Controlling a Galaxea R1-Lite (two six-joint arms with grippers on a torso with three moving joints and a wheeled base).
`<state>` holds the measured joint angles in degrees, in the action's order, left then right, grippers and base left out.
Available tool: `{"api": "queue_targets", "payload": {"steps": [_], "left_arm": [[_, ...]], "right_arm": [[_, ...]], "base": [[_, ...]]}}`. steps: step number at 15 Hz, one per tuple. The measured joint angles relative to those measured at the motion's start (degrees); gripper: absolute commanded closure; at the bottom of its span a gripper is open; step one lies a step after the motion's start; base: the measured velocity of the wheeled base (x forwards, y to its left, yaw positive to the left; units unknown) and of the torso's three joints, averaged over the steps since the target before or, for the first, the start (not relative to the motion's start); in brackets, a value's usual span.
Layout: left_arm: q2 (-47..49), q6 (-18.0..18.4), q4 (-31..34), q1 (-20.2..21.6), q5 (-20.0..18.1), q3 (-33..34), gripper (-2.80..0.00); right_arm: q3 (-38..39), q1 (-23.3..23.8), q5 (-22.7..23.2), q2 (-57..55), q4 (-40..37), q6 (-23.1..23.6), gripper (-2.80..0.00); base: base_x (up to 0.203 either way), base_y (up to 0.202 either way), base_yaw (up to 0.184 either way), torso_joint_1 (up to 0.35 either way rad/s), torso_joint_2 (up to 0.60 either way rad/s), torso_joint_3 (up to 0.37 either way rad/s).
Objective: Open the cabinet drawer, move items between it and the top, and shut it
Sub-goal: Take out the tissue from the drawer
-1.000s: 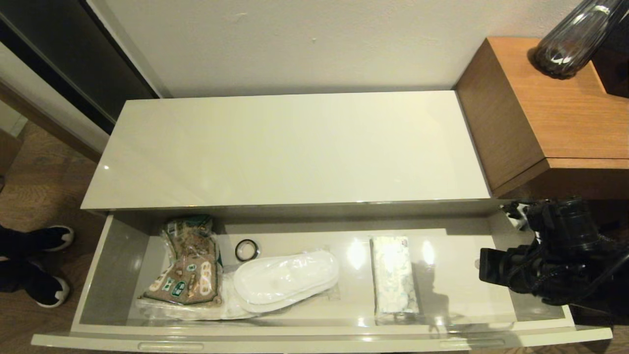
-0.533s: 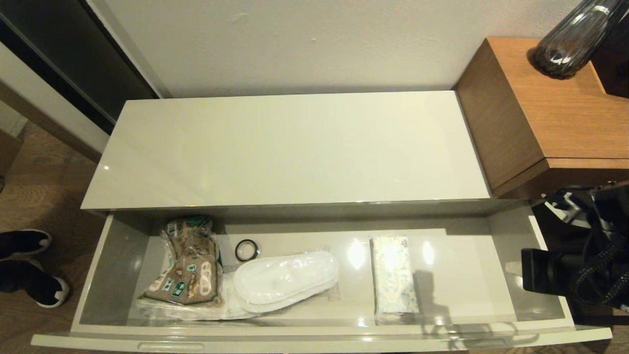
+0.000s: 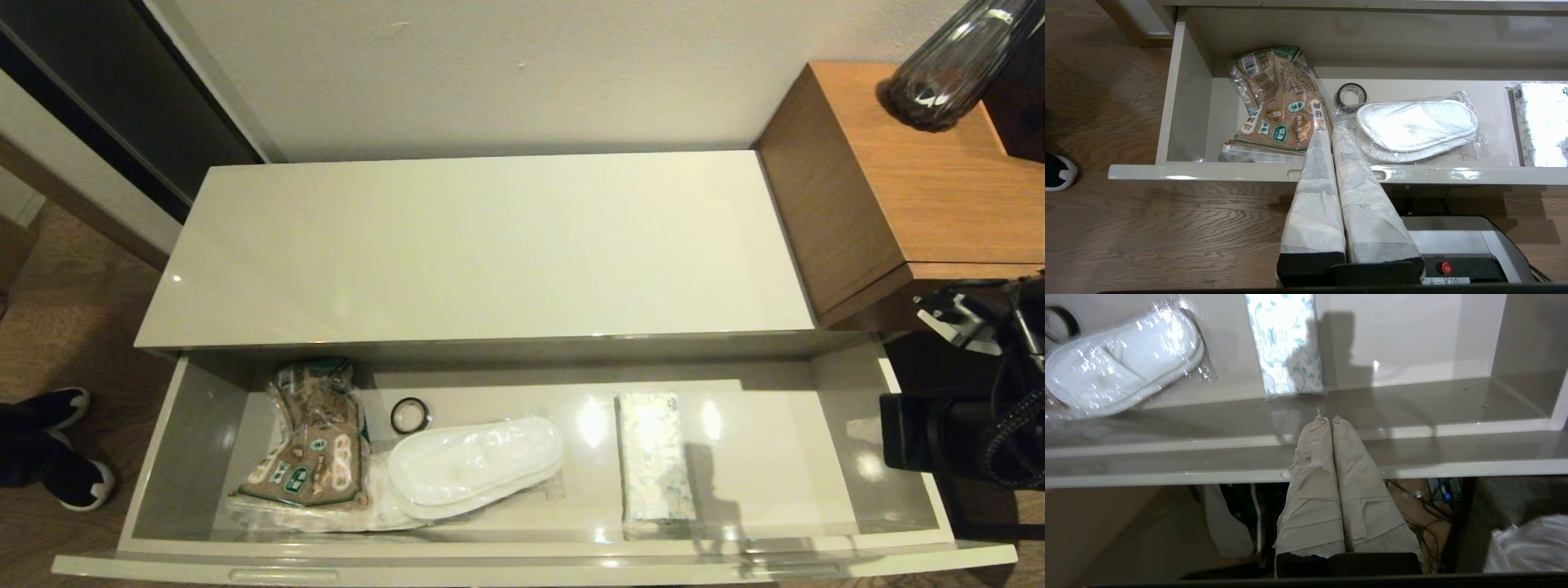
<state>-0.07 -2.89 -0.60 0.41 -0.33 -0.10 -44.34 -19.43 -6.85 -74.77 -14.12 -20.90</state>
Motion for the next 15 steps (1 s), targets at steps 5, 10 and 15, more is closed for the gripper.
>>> {"api": "queue_targets", "payload": {"steps": [5, 10, 15], "left_arm": [[0.0, 0.0, 0.0, 0.0, 0.0, 0.0, 0.00], [0.0, 0.0, 0.0, 0.0, 0.0, 0.0, 0.00], [0.0, 0.0, 0.0, 0.0, 0.0, 0.0, 0.00]], "right_arm": [[-3.4, 0.0, 0.5, -2.5, -2.2, 4.2, 0.00], [-5.5, 0.0, 1.6, -8.8, 0.8, 6.9, 0.00], [-4.0, 0.1, 5.8, -15.1, 7.7, 12.4, 0.00]], "base": [[0.000, 0.000, 0.000, 0.000, 0.00, 0.000], [0.000, 0.000, 0.000, 0.000, 0.00, 0.000], [0.000, 0.000, 0.000, 0.000, 0.00, 0.000]]}}
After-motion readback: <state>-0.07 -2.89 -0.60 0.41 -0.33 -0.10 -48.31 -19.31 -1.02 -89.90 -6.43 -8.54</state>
